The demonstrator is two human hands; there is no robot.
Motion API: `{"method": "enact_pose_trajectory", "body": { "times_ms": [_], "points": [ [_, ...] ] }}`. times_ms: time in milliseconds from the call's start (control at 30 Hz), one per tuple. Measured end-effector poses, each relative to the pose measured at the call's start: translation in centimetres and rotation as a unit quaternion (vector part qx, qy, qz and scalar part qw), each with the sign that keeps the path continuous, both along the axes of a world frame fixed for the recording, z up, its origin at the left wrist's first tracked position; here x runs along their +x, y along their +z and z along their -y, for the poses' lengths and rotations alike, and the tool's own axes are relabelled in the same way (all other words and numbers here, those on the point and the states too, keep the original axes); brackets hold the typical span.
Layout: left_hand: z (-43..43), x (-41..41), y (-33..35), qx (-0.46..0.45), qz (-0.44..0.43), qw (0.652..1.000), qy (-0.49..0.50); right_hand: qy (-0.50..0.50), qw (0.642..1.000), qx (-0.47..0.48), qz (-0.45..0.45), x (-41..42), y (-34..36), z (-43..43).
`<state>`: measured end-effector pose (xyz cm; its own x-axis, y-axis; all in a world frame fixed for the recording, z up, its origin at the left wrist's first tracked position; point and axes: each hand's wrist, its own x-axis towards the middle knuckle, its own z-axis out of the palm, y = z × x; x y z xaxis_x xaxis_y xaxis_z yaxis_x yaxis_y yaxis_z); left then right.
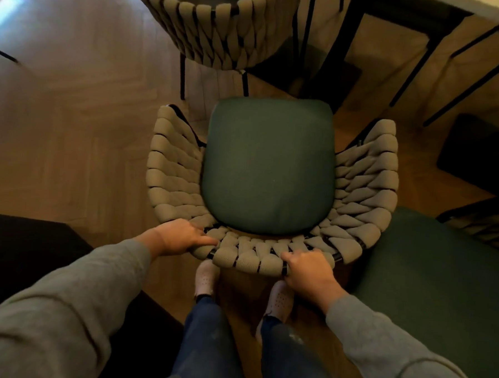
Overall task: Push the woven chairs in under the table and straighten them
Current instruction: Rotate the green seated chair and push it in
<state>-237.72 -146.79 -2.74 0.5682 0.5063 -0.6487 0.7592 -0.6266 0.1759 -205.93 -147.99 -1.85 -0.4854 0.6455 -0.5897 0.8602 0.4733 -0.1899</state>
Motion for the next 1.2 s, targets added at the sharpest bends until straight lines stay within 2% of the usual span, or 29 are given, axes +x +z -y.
{"method": "enact_pose_trajectory", "body": {
  "times_ms": [233,500,967,1200],
  "points": [
    [-7.4,-0.5,0.2,0.013,-0.008,0.997,-0.081,-0.077,0.997,0.004,0.018,-1.4,0.5,-2.8],
    [-11.1,-1.2,0.2,-0.005,0.013,0.993,-0.117,-0.093,0.995,-0.002,0.032,-2.4,1.2,-5.3],
    [-11.1,-0.7,0.0,-0.001,-0.018,0.996,-0.09,-0.088,0.995,-0.018,0.033,-2.4,1.2,-5.8],
    [-8.4,-2.4,0.0,-0.013,-0.022,0.994,-0.109,-0.101,0.993,-0.034,0.044,-4.4,1.6,-2.0]
  ]
}}
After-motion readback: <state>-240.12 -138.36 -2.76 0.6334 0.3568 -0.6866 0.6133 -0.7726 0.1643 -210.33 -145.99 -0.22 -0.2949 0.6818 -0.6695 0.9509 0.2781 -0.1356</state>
